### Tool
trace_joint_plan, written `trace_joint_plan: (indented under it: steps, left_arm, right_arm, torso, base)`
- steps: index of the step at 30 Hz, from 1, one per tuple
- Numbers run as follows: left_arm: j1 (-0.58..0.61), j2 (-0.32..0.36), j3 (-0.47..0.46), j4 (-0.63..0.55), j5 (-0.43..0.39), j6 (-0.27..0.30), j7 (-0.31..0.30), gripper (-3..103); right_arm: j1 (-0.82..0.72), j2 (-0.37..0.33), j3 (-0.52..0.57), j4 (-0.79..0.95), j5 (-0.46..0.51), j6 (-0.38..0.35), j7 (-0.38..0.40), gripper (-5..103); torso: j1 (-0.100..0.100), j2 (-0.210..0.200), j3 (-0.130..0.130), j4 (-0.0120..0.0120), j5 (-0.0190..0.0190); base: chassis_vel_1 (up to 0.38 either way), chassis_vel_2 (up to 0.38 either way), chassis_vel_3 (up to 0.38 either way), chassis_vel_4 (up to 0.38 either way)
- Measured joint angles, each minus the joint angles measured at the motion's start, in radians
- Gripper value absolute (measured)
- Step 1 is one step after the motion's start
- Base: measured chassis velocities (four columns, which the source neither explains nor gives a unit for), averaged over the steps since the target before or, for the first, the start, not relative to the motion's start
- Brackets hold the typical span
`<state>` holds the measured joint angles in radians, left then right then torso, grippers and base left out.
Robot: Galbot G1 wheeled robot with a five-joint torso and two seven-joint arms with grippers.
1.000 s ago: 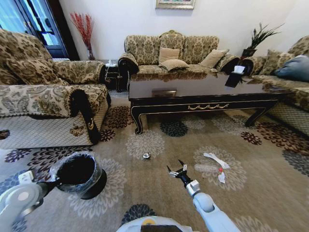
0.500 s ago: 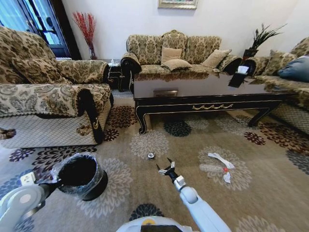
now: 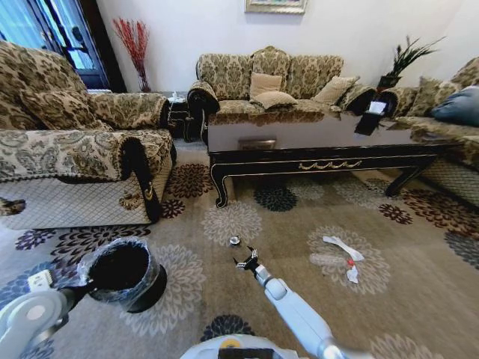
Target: Move to the front of the table and pick up the trash from the floor, then place it into the trash bin.
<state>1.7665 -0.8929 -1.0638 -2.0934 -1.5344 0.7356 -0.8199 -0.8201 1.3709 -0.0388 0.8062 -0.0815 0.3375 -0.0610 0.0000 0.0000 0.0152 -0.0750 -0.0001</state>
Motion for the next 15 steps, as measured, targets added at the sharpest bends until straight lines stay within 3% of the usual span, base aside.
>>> trace_joint_plan:
  steps: [4,7,15]
  left_arm:
    - [-0.001,-0.004,0.004,-0.006,0.0,0.0,-0.004,0]
    - [-0.008,-0.006,0.009,-0.014,0.0,0.0,-0.008,0]
    - [-0.013,0.0,0.007,-0.012,-0.006,0.0,-0.009,0]
  right_arm:
    - [0.044,0.022,0.005,-0.052,-0.041,0.007,0.022,100]
    - [0.112,0.053,0.019,-0.132,-0.176,0.03,0.069,100]
    - [0.154,0.097,0.009,-0.23,-0.254,0.039,0.079,100]
  torso:
    - [0.0,0.0,0.0,0.0001,0.0001]
    - [0.0,0.0,0.0,0.0001,0.0001]
    - [0.0,0.0,0.0,-0.0001,0.0]
  base:
    - [0.0,0.0,0.0,0.0]
    - [0.0,0.0,0.0,0.0]
    - [0.0,0.0,0.0,0.0]
